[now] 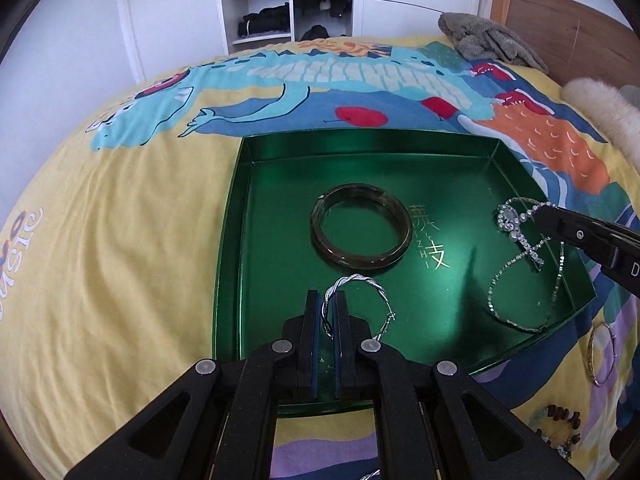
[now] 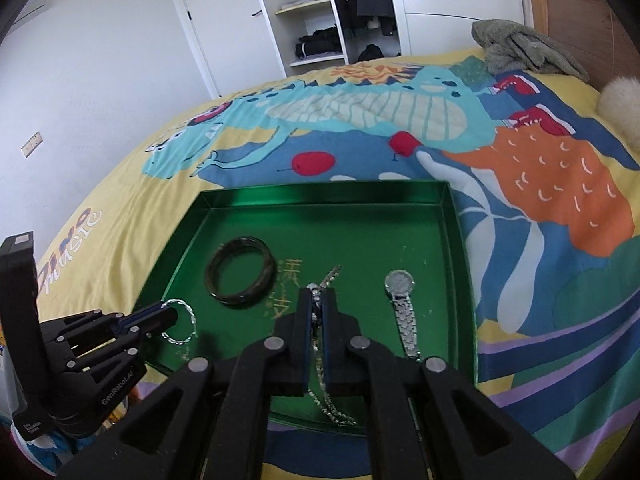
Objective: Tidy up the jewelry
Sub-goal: 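Carry the hoop into the green tray with the left tool while the right tool drops the necklace there, then withdraw both open tools from the tray back toward the remaining jewelry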
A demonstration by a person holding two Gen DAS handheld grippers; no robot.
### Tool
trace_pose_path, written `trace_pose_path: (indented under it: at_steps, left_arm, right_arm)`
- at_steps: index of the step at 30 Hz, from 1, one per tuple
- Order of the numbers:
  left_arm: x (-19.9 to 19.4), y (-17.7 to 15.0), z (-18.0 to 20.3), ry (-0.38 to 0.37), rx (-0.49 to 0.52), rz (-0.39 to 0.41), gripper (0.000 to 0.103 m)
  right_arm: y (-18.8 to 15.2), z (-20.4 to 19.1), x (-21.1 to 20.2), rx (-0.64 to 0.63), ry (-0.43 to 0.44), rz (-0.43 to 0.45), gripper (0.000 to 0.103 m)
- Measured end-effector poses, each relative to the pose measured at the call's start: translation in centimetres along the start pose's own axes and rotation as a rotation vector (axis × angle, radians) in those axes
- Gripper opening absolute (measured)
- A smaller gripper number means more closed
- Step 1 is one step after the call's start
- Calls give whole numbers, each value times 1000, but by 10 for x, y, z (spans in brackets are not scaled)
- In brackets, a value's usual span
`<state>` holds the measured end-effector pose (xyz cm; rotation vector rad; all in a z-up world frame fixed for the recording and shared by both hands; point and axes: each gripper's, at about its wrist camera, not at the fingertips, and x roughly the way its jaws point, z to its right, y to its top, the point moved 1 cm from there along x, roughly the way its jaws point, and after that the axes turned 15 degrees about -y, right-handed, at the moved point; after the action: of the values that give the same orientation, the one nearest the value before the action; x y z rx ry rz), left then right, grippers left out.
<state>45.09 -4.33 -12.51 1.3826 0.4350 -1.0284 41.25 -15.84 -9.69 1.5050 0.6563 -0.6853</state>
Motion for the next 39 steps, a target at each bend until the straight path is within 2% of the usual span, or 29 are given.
trace_pose_path:
  at_steps: [6, 13, 14, 16, 17, 23, 31, 34, 39]
  left_arm:
    - [14, -2, -9, 26, -42, -46, 6]
    - [10, 0, -11, 42, -53, -52, 9]
    - [7, 0, -11, 42, -50, -46, 11]
    - [-2, 1, -10, 42, -43, -34, 26]
    - [-7, 2, -9, 41, -41, -24, 28]
    - [-66, 7, 6, 49, 2, 55, 32]
    - [-186, 16, 23, 76, 30, 241, 32]
    - [-231, 11, 29, 90, 27, 301, 40]
    - [-291, -5, 37, 122, 47, 357, 44]
  right_arm:
    - [-11, 14, 20, -2, -41, -64, 5]
    - [-26, 22, 29, -17, -100, -138, 7]
    - [-26, 24, 26, -16, -105, -139, 9]
    - [-27, 27, 18, -11, -111, -134, 22]
    - [-26, 29, 12, -9, -117, -127, 32]
    - [-19, 37, -45, -3, -124, -44, 33]
    - [-8, 33, -161, -19, -110, 134, 33]
    - [-8, 31, -207, -20, -106, 203, 33]
    - [-18, 25, -272, -24, -105, 283, 33]
